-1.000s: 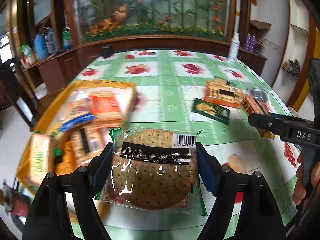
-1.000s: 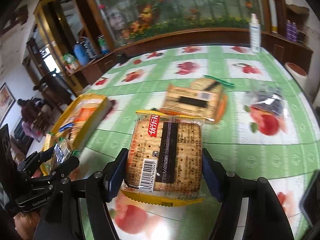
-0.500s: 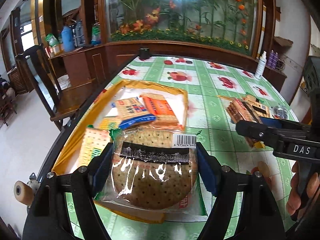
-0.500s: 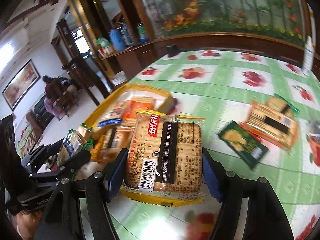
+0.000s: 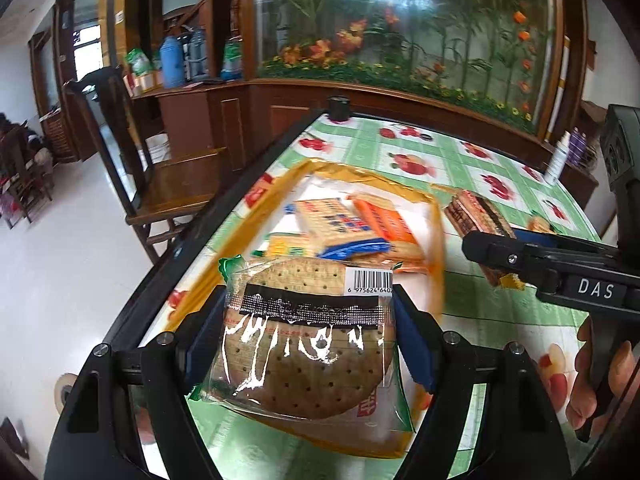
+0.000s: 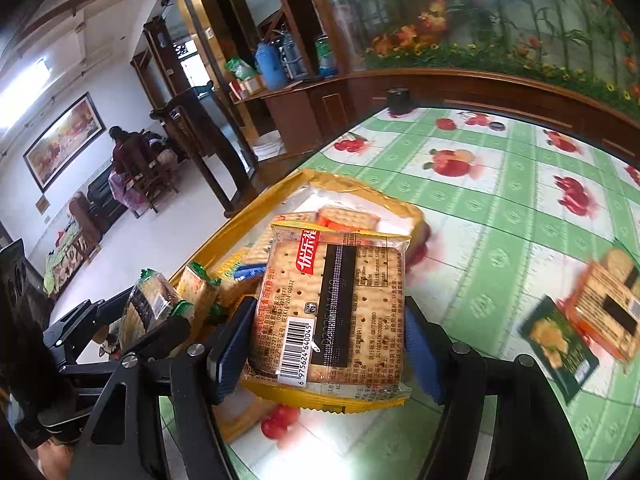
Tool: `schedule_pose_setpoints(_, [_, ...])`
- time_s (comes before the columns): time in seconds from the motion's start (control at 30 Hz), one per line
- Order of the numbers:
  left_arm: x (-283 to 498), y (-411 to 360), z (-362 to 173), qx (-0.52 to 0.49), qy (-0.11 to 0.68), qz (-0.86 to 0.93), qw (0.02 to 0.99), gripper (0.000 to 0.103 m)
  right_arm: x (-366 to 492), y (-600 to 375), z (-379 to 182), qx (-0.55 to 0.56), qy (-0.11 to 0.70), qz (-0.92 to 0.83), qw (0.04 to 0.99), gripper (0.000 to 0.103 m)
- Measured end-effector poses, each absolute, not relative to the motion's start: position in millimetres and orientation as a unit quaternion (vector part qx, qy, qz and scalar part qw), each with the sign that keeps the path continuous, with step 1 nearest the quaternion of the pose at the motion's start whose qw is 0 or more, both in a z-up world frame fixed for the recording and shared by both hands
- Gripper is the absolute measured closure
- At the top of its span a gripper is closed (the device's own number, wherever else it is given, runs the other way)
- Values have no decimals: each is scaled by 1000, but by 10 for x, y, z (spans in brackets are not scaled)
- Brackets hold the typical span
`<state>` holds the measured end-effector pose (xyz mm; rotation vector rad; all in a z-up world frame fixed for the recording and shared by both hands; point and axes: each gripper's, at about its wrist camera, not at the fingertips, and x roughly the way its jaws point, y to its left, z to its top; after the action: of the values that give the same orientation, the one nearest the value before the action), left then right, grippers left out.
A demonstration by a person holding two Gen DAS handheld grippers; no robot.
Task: Organize snacks
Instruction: 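Carry both packs over the white tray and release them inside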
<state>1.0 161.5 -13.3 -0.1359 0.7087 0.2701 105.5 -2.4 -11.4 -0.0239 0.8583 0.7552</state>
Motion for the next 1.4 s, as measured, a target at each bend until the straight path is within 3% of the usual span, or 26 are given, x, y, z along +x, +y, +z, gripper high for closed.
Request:
schedule_pose_setpoints(0.4, [23, 1804, -159, -83, 346, 141, 924, 25, 1205, 300, -144, -20, 405, 370, 836, 32])
schedule_pose_setpoints(1.4, [152, 1400, -364, -56, 364, 116, 922, 24, 1514, 798, -355, -39, 407, 367, 836, 32])
